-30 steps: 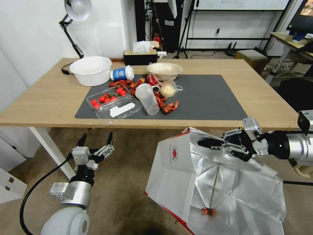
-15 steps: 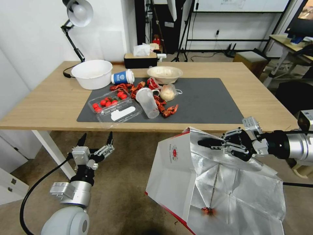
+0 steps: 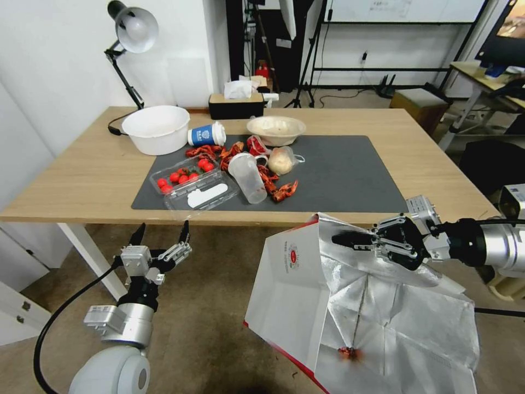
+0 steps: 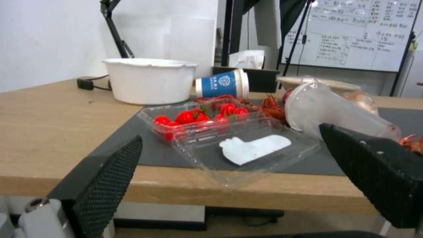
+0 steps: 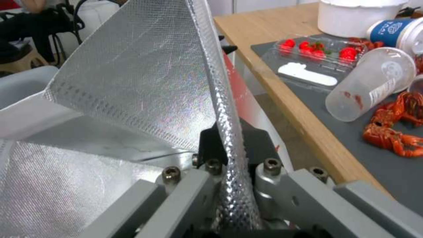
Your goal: Pick up the food delivery bag from the floor and place it on the table.
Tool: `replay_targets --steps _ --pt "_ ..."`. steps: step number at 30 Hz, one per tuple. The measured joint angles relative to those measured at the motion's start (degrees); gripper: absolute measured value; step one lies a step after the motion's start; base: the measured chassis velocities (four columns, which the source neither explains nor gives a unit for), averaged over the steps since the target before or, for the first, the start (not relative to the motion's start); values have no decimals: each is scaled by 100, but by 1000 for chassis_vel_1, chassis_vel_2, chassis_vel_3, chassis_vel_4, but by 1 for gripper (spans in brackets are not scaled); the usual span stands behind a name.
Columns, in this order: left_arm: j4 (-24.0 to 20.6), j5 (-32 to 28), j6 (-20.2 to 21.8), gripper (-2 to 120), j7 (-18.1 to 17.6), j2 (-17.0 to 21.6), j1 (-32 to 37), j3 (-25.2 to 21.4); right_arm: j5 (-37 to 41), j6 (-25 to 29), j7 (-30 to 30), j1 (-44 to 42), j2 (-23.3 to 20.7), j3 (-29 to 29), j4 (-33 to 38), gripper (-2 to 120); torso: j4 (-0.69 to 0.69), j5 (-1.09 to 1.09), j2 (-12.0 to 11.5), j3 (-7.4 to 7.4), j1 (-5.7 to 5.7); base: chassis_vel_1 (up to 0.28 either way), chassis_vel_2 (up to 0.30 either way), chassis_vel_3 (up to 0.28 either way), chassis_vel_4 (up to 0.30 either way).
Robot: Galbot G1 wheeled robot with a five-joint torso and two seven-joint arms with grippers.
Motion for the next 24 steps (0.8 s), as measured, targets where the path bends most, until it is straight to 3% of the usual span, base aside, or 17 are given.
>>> replay_targets --steps 11,24 --pt "0 0 0 100 0 0 5 2 -4 4 0 -3 5 0 6 0 0 0 211 121 91 0 0 0 0" --pt "0 2 -42 100 0 -2 10 13 -3 10 -1 -5 1 10 11 0 0 0 744 419 324 0 0 0 0"
